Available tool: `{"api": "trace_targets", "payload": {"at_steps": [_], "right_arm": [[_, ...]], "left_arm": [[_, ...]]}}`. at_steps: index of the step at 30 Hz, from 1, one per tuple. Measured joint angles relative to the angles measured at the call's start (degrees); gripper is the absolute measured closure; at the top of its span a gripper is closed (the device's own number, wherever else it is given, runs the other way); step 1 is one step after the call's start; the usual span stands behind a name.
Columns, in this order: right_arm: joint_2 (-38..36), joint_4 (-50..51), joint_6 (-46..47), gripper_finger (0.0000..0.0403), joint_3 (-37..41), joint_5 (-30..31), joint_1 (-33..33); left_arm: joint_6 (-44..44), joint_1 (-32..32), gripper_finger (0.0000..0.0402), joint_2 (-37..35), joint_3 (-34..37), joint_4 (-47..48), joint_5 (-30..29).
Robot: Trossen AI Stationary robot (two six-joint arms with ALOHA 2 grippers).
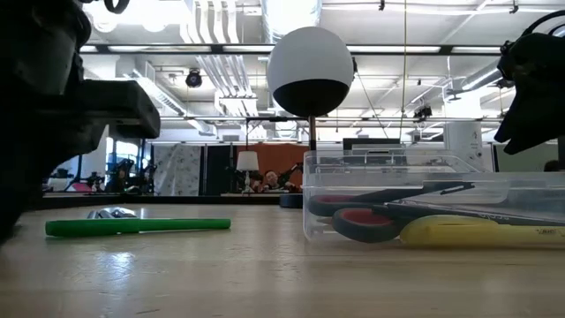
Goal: Pick & place school supplies into a supply box
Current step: Put the black pen into the transparent supply box
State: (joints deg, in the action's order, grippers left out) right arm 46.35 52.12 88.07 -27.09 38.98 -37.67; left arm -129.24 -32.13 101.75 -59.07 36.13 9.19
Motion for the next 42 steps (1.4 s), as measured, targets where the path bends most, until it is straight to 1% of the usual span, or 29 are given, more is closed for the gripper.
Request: {"api": "trace_targets", "payload": {"at_steps": [2, 4, 8, 12, 15, 17, 20, 23, 27, 29, 31, 33, 35, 38, 41, 42], "right_arm": [[0.00, 0.02, -0.11, 0.0211, 0.00, 0.01, 0.00], [0.00, 0.03, -0.19, 0.0211, 0.00, 0.00, 0.00], [0.00, 0.07, -0.20, 0.0211, 0.00, -0.02, 0.00], [0.00, 0.13, -1.07, 0.0211, 0.00, -0.04, 0.00], [0.00, 0.21, -1.53, 0.0211, 0.00, -0.07, 0.00], [0.00, 0.34, -1.53, 0.0211, 0.00, -0.05, 0.00], [0.00, 0.50, -1.77, 0.0211, 0.00, -0.04, 0.00], [0.00, 1.21, -1.77, 0.0211, 0.00, -0.02, 0.00], [0.00, 2.49, -1.81, 0.0211, 0.00, 0.01, 0.00], [-0.02, 3.23, -1.83, 0.0211, 0.00, 0.02, 0.00], [-0.02, 3.39, -2.54, 0.0211, 0.00, 0.02, 0.00], [-0.02, 3.39, -4.05, 0.0211, 0.00, 0.03, 0.00], [-0.05, 3.36, -6.71, 0.0211, 0.00, 0.02, -0.01], [-0.24, 3.40, -11.35, 0.0211, -0.22, -0.18, -0.03], [-0.24, 3.39, -13.86, 0.0211, -1.33, -0.23, -0.04], [-0.22, 3.33, -14.11, 0.0211, -1.86, -0.22, -0.04]], "left_arm": [[0.65, -0.03, 0.0377, 0.00, 0.04, 0.39, 0.02], [0.79, -0.03, 0.0389, 0.00, 0.04, 0.79, -0.02], [2.16, -0.08, 0.0383, 0.07, 0.18, 1.60, 0.20], [2.33, -0.08, 0.0391, 0.11, -0.30, 2.58, 0.16], [3.53, -0.10, 0.0391, 0.21, -1.37, 3.38, -0.25], [4.48, -0.12, 0.0391, 0.38, -2.65, 5.63, -0.70], [5.77, -0.12, 0.0391, 0.61, -5.92, 12.79, -2.61], [8.31, -0.12, 0.0392, 0.48, -11.46, 18.18, -4.51], [12.74, -0.11, 0.0392, 0.48, -19.23, 25.55, -10.62], [14.04, 0.23, 0.0392, 0.33, -22.33, 29.19, -12.67], [19.49, 0.40, 0.0392, 0.33, -24.64, 29.89, -17.92], [28.91, 1.24, 0.0392, 0.35, -27.35, 25.87, -23.47], [40.14, 3.29, 0.0392, 0.22, -28.95, 20.45, -26.77], [54.59, 8.16, 0.0392, 1.35, -31.02, 10.84, -27.31], [67.86, 13.00, 0.0392, 4.91, -34.97, 7.90, -27.22], [72.59, 14.27, 0.0392, 6.36, -36.80, 7.50, -26.37]]}}
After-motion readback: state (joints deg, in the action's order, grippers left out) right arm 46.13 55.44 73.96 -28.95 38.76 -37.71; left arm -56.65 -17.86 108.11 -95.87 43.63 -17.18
